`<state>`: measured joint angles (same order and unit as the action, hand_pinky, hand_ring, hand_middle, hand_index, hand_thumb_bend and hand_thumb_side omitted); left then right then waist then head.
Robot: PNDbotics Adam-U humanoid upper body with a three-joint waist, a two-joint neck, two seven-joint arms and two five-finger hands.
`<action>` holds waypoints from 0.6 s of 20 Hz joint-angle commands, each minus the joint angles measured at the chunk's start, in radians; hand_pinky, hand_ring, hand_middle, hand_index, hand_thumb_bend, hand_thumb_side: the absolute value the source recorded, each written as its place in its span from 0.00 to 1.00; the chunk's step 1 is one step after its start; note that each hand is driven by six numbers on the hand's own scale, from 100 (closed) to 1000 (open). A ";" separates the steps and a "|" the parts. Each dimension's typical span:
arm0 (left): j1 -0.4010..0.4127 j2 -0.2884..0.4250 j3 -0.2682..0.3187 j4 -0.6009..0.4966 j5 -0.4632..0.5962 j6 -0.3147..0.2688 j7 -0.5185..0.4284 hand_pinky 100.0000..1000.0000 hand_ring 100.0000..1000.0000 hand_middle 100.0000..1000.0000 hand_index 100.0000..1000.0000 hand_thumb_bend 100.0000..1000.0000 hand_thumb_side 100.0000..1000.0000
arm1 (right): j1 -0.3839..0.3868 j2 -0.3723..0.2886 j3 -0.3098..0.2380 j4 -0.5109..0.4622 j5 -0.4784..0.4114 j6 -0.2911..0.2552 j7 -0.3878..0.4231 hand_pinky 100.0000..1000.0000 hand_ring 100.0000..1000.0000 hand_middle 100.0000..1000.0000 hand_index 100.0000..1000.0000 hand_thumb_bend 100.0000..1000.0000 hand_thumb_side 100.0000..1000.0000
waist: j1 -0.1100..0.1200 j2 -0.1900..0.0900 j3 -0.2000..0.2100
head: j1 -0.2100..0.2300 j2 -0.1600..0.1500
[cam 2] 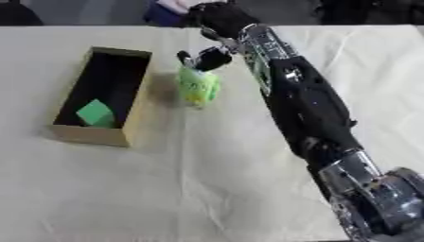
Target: Pick up objects on the table and place them in the box.
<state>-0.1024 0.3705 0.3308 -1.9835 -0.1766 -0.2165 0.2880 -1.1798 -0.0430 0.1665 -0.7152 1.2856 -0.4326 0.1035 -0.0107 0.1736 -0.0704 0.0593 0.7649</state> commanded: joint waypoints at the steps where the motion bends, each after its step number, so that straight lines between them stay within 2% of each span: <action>1: -0.006 0.023 0.010 -0.016 -0.005 -0.004 -0.001 0.71 0.59 0.69 0.83 0.00 0.76 | -0.012 -0.023 -0.008 0.012 -0.012 -0.003 0.024 0.80 0.83 0.71 0.84 0.11 0.69 | 0.006 -0.011 -0.001 | -0.003 0.005; 6: -0.006 0.021 0.010 -0.016 -0.005 -0.003 -0.003 0.71 0.59 0.69 0.83 0.00 0.76 | 0.005 -0.009 -0.014 0.031 -0.022 -0.006 0.058 0.80 0.83 0.71 0.85 0.18 0.75 | 0.007 -0.010 0.002 | -0.004 0.005; 12: -0.007 0.016 0.009 -0.016 -0.005 -0.001 -0.008 0.71 0.59 0.69 0.83 0.00 0.76 | 0.020 0.015 -0.025 0.072 0.008 0.019 0.056 0.80 0.83 0.71 0.85 0.16 0.74 | 0.008 -0.008 0.007 | -0.006 0.005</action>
<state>-0.1025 0.3705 0.3308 -1.9835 -0.1769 -0.2168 0.2850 -1.1422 -0.0270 0.1511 -0.6421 1.2856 -0.4206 0.1623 -0.0080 0.1789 -0.0655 0.0574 0.7649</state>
